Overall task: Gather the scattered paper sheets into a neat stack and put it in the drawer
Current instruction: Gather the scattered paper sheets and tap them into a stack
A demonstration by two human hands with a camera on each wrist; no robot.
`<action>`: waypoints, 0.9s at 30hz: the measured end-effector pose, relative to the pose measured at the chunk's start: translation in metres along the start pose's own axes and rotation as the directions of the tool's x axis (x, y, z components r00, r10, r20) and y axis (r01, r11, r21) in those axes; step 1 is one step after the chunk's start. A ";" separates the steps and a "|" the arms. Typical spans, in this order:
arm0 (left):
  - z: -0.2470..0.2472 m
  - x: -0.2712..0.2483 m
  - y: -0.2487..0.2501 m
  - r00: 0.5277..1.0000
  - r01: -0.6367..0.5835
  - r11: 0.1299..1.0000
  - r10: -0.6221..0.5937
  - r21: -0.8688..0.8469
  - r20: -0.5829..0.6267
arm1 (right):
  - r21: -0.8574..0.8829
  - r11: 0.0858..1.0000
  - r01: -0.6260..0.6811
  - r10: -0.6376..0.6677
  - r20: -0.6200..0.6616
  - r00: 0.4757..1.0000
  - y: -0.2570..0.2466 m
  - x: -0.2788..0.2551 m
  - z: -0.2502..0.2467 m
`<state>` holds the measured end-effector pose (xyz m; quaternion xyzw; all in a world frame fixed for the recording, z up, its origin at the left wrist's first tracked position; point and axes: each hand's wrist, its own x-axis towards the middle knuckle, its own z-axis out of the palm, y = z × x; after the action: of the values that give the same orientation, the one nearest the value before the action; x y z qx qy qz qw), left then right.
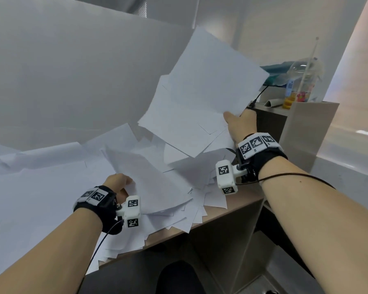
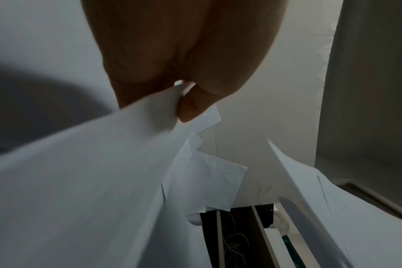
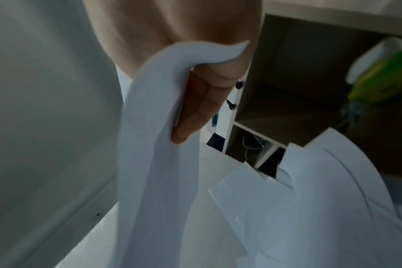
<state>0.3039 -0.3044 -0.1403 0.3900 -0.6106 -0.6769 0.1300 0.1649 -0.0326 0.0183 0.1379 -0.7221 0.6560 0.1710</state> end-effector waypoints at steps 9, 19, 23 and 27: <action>-0.028 0.006 -0.020 0.979 0.064 0.934 0.010 -0.351 0.206 | 0.053 0.918 -0.393 0.359 0.312 0.880 0.136 -0.034 0.076; -0.040 0.011 -0.020 0.970 0.095 0.942 -0.016 -0.321 0.241 | -0.181 0.851 -0.493 0.502 0.558 0.661 0.185 -0.058 0.129; -0.042 0.029 -0.026 0.999 0.050 0.990 -0.046 -0.135 0.027 | -0.260 0.846 -0.465 0.514 0.625 0.587 0.208 -0.049 0.141; -0.045 0.032 -0.023 1.000 0.003 0.996 -0.002 -0.088 0.007 | -0.242 0.796 -0.555 0.592 0.505 0.628 0.167 -0.050 0.118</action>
<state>0.3206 -0.3524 -0.1712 0.3824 -0.5800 -0.7046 0.1443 0.1320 -0.1340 -0.1630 0.0803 -0.7654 0.5831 -0.2602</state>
